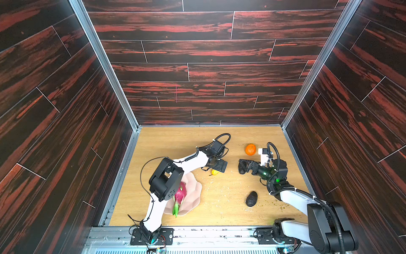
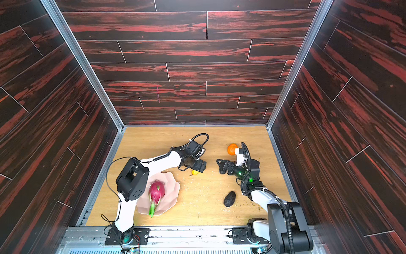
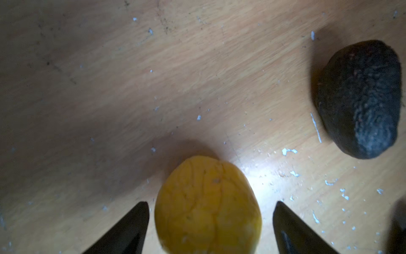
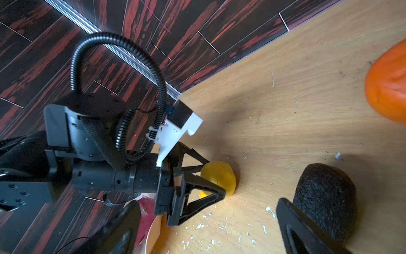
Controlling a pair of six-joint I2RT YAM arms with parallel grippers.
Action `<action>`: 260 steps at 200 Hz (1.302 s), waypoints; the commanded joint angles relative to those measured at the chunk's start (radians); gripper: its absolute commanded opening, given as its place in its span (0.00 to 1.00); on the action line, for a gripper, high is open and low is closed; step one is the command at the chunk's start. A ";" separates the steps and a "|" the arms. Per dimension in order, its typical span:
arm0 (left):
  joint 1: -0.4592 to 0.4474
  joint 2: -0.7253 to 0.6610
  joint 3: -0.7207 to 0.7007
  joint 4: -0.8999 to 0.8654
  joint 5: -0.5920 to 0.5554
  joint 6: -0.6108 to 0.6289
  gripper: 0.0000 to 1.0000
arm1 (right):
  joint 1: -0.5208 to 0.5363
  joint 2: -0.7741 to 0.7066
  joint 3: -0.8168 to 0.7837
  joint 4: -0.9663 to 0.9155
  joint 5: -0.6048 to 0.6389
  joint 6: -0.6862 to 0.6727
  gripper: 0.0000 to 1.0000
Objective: Arrange fruit in a fruit bowl
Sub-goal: Pick up the fruit from the center of the table, then place the fruit in the fruit bowl.
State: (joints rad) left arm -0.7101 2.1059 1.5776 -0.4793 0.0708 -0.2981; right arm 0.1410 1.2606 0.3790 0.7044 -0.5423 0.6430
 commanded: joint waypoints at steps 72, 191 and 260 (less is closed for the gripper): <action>0.001 -0.384 -0.210 0.002 -0.178 -0.066 0.66 | 0.056 -0.026 0.030 -0.022 -0.004 -0.076 0.99; 0.000 -0.811 -0.670 -0.133 -0.257 -0.257 0.66 | 0.229 -0.022 0.089 -0.063 -0.026 -0.212 0.99; 0.000 -0.741 -0.666 -0.139 -0.250 -0.260 0.74 | 0.229 -0.023 0.093 -0.079 -0.017 -0.220 0.99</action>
State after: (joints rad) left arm -0.7101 1.3666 0.9039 -0.6052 -0.1833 -0.5442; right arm 0.3653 1.2480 0.4644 0.6342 -0.5571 0.4362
